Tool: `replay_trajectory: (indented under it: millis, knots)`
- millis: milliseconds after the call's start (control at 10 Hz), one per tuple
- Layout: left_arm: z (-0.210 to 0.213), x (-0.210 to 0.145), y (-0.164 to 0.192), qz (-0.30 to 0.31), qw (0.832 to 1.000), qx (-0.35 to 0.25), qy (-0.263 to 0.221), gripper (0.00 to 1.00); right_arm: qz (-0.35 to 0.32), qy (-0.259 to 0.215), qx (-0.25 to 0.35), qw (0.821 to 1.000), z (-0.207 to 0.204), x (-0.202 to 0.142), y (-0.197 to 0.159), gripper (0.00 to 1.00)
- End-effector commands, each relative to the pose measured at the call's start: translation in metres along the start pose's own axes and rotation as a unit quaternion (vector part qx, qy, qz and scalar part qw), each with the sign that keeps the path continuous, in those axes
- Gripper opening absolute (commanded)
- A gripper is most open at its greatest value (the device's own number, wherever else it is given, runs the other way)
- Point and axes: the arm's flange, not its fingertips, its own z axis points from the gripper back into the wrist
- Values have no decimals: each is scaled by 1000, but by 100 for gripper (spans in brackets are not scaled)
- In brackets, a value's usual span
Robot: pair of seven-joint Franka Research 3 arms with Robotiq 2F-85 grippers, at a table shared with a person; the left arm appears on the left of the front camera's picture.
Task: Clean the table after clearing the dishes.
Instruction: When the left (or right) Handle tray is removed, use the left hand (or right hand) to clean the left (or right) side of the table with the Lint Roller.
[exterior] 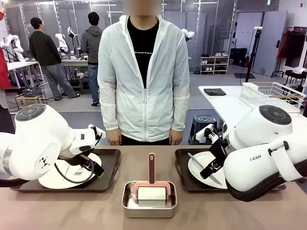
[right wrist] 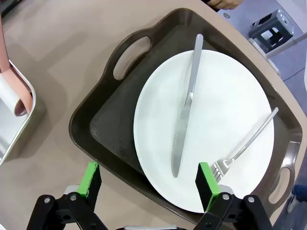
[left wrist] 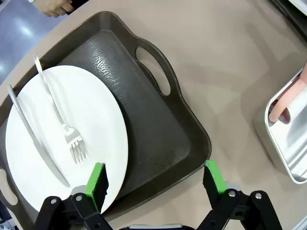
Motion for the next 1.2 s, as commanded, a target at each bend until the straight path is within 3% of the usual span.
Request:
replay_trajectory:
  millis: [0, 900, 1100]
  knots:
    - [0, 0, 0, 0, 1000, 0, 0, 100, 0, 0, 0, 1000, 0, 0, 0, 100]
    - [0, 0, 0, 0, 1000, 0, 0, 100, 0, 0, 0, 1000, 0, 0, -1, 100]
    - [15, 24, 13, -11, 1000, -8, -3, 100, 3, -4, 12, 1000, 15, 26, -20, 100]
